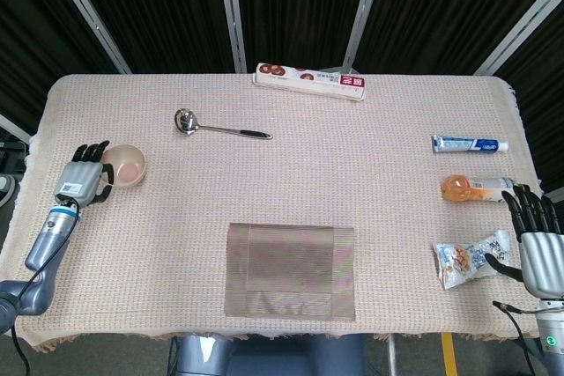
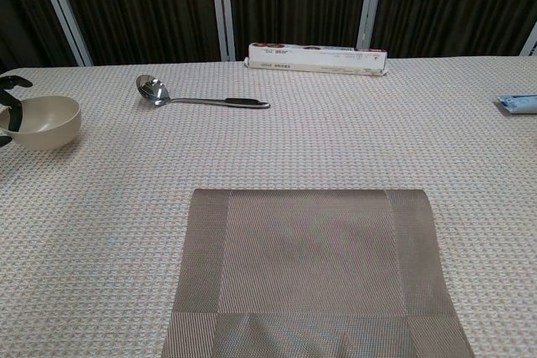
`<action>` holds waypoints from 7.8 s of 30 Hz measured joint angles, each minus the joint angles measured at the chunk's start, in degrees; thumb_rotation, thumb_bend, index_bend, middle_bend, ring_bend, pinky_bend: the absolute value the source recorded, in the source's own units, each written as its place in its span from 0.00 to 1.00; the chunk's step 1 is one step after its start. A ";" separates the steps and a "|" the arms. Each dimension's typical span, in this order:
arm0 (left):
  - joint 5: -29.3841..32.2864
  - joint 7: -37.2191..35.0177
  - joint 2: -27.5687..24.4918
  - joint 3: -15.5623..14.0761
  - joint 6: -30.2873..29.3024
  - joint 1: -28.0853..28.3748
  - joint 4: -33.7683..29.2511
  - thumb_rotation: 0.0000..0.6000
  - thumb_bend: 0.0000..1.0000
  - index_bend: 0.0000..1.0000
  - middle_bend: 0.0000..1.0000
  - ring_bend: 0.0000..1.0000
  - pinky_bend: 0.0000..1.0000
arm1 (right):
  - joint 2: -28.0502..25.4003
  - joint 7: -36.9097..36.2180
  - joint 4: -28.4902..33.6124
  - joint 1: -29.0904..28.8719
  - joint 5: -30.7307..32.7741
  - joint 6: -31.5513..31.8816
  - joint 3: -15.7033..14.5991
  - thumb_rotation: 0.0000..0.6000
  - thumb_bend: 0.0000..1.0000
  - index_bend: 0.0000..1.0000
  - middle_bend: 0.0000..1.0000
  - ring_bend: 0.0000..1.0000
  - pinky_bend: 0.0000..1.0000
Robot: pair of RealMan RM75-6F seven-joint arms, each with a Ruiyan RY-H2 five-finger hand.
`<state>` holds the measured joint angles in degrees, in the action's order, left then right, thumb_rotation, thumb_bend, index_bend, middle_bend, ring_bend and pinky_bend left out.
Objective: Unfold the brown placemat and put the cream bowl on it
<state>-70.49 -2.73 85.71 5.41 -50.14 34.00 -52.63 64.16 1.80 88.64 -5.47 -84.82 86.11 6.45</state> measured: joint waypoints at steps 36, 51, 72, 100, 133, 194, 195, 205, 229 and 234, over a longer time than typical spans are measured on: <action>-38.26 -3.74 -3.49 -16.05 -16.53 0.08 -33.34 1.00 0.16 0.33 0.00 0.00 0.00 | -0.25 -0.04 -0.54 0.05 0.98 -0.59 -0.05 1.00 0.00 0.00 0.00 0.00 0.00; -39.29 -6.56 5.86 -17.80 -15.47 -0.01 -23.40 1.00 0.22 0.35 0.00 0.00 0.00 | -0.02 0.33 -1.09 -0.23 1.77 -1.47 0.03 1.00 0.00 0.00 0.00 0.00 0.00; -39.58 -8.23 10.98 -19.26 -18.03 -1.40 -16.40 1.00 0.22 0.35 0.00 0.00 0.00 | -0.31 -0.11 -0.93 -0.14 1.86 -1.27 0.12 1.00 0.00 0.00 0.00 0.00 0.00; -38.36 -7.84 12.53 -18.73 -17.78 -0.44 -15.25 1.00 0.26 0.36 0.00 0.00 0.00 | -0.38 -0.21 -1.03 -0.22 1.94 -1.63 -0.03 1.00 0.00 0.00 0.00 0.00 0.00; -36.89 -9.85 14.64 -20.09 -17.83 -1.34 -11.46 1.00 0.43 0.42 0.00 0.00 0.00 | -0.86 -0.68 -0.66 -0.18 1.93 -1.81 -0.17 1.00 0.00 0.00 0.00 0.00 0.00; -19.76 -2.39 13.24 3.17 -7.60 9.79 -21.13 1.00 0.52 0.69 0.00 0.00 0.00 | -0.70 -0.93 -1.00 -0.71 2.79 -3.27 -0.16 1.00 0.00 0.00 0.00 0.00 0.00; -18.31 -1.51 13.18 4.40 -6.63 10.46 -21.30 1.00 0.52 0.69 0.00 0.00 0.00 | -0.66 -0.90 -1.06 -0.76 2.90 -3.41 -0.14 1.00 0.00 0.00 0.00 0.00 0.00; 0.32 6.38 15.71 15.40 2.70 17.07 -13.90 1.00 0.53 0.69 0.00 0.00 0.00 | -0.33 -0.36 -1.56 -0.99 4.00 -4.07 0.16 1.00 0.00 0.00 0.00 0.00 0.00; 7.68 5.96 16.03 15.14 2.12 14.85 3.04 1.00 0.46 0.37 0.00 0.00 0.00 | 0.29 1.12 -1.29 -1.35 3.74 -4.67 -0.30 1.00 0.00 0.00 0.00 0.00 0.00; 7.66 6.61 14.07 14.59 1.80 13.90 0.28 1.00 0.04 0.00 0.00 0.00 0.00 | 0.31 1.21 -1.14 -1.41 3.57 -4.92 -0.53 1.00 0.00 0.00 0.00 0.00 0.00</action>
<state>-62.83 3.88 99.78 20.00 -48.35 47.89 -52.35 64.48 3.02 87.50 -6.88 -81.25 81.19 5.92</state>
